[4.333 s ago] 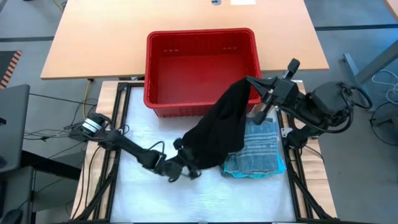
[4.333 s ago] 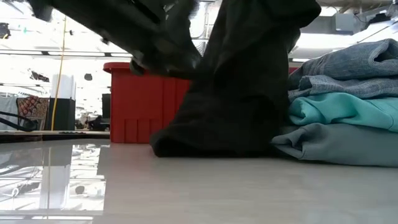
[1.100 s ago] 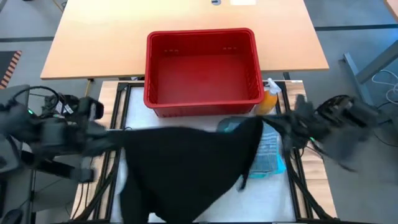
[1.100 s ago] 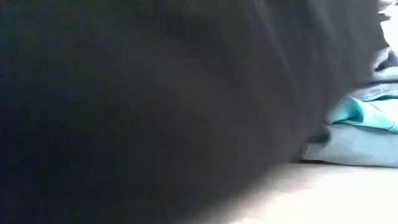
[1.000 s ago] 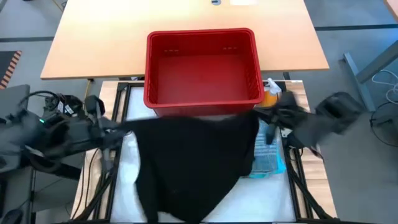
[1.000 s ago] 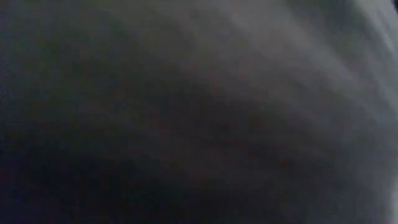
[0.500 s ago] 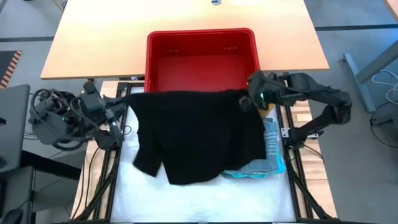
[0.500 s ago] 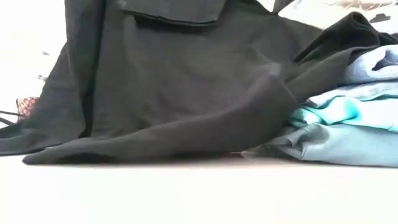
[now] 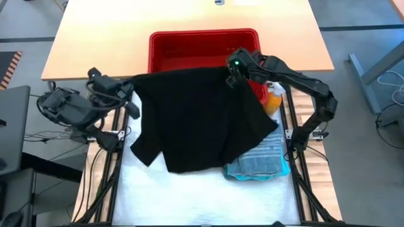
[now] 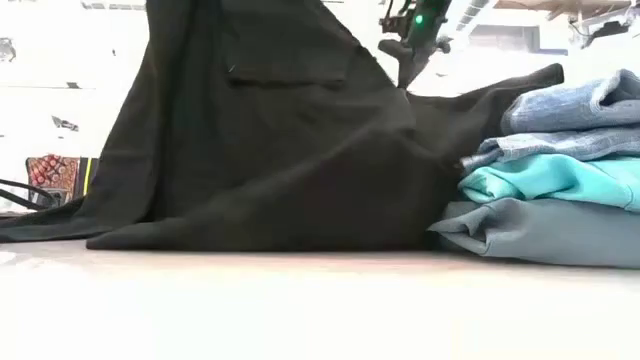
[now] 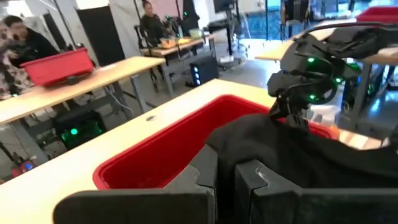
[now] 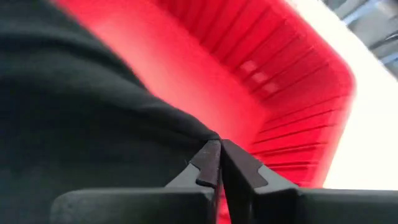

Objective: Fold Laundry from Bin
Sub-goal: Fold the black shirt

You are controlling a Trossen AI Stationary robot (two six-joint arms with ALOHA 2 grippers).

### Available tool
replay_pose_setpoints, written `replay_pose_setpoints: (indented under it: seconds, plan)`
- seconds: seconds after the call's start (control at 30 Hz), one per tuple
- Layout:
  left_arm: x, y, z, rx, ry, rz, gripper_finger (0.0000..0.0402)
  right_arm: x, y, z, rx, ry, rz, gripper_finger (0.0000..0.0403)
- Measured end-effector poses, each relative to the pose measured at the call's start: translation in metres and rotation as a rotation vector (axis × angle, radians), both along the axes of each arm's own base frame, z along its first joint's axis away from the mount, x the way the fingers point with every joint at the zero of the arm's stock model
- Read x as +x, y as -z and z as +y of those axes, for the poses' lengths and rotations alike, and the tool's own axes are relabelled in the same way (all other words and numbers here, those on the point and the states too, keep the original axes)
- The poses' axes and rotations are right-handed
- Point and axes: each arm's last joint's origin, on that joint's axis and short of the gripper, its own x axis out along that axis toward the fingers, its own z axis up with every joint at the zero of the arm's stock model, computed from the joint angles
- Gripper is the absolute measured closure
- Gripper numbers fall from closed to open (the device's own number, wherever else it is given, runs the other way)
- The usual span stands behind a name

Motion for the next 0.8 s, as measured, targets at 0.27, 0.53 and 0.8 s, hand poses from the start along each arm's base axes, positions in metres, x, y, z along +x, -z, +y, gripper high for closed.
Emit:
replay_pose_setpoints:
  seconds: [0.27, 0.53, 0.8]
  plan:
    - [0.007, 0.01, 0.028, -0.031, -0.008, 0.132, 0.0401, -0.012, -0.007, 0.004, 0.12, 0.034, -0.139, 0.0278]
    - [0.011, 0.014, 0.048, -0.049, 0.027, 0.237, 0.0401, -0.041, -0.016, 0.105, 0.614, 0.118, -0.399, 0.0182]
    - [0.012, 0.014, 0.054, -0.031, 0.033, 0.274, 0.0401, -0.061, 0.032, 0.256, 0.582, 0.261, -0.691, 0.0182]
